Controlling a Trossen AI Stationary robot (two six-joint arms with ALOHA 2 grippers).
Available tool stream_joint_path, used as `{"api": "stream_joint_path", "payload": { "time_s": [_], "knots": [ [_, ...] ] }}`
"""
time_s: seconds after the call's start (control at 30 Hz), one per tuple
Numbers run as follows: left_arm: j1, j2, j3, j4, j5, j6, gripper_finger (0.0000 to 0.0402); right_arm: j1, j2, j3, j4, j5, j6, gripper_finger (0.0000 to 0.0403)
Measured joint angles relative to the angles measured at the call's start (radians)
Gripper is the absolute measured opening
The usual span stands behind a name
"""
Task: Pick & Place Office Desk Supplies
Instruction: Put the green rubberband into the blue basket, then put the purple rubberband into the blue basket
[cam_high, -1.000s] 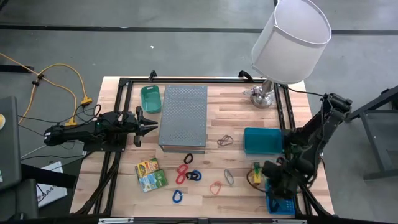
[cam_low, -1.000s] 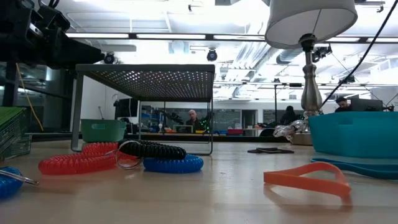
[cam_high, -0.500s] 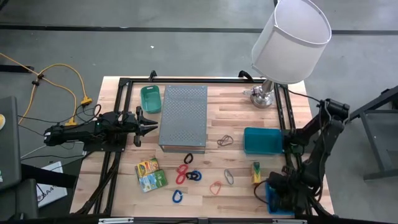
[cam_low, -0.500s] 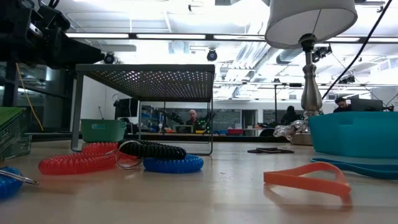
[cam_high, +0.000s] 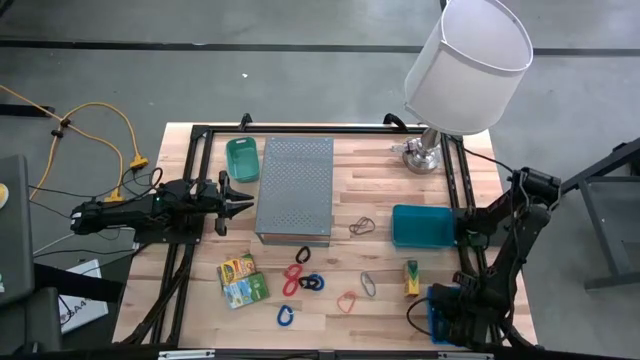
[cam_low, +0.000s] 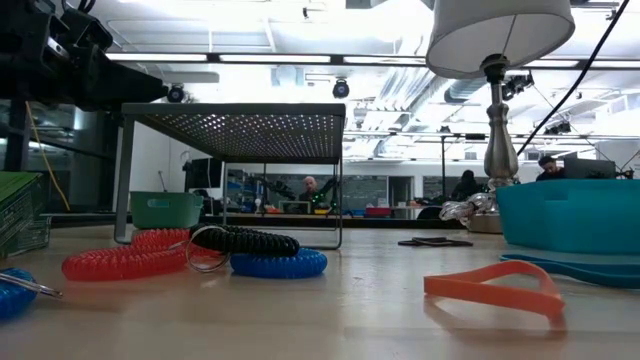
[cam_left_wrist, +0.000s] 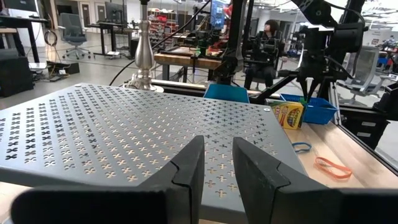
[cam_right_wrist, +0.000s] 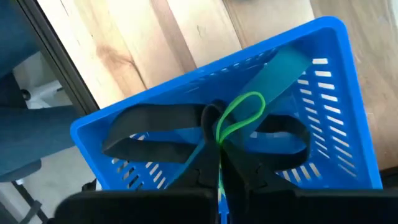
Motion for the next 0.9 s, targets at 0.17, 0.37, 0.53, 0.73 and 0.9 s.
{"api": "stream_joint_path", "payload": {
  "time_s": [0.17, 0.37, 0.53, 0.73, 0.9],
  "knots": [
    [0.000, 0.000, 0.000, 0.000, 0.000, 0.000, 0.0079, 0.000, 0.000, 0.000, -0.009, 0.000, 0.007, 0.0002],
    [0.000, 0.000, 0.000, 0.000, 0.000, 0.000, 0.0079, 0.000, 0.000, 0.000, -0.009, 0.000, 0.007, 0.0015],
    [0.000, 0.000, 0.000, 0.000, 0.000, 0.000, 0.0079, 0.000, 0.000, 0.000, -0.010, 0.001, 0.007, 0.0048],
    [0.000, 0.000, 0.000, 0.000, 0.000, 0.000, 0.0079, 0.000, 0.000, 0.000, -0.010, 0.004, 0.007, 0.0072],
    [0.000, 0.000, 0.000, 0.000, 0.000, 0.000, 0.0079, 0.000, -0.043, 0.000, -0.038, 0.058, 0.007, 0.0074]
  ]
}}
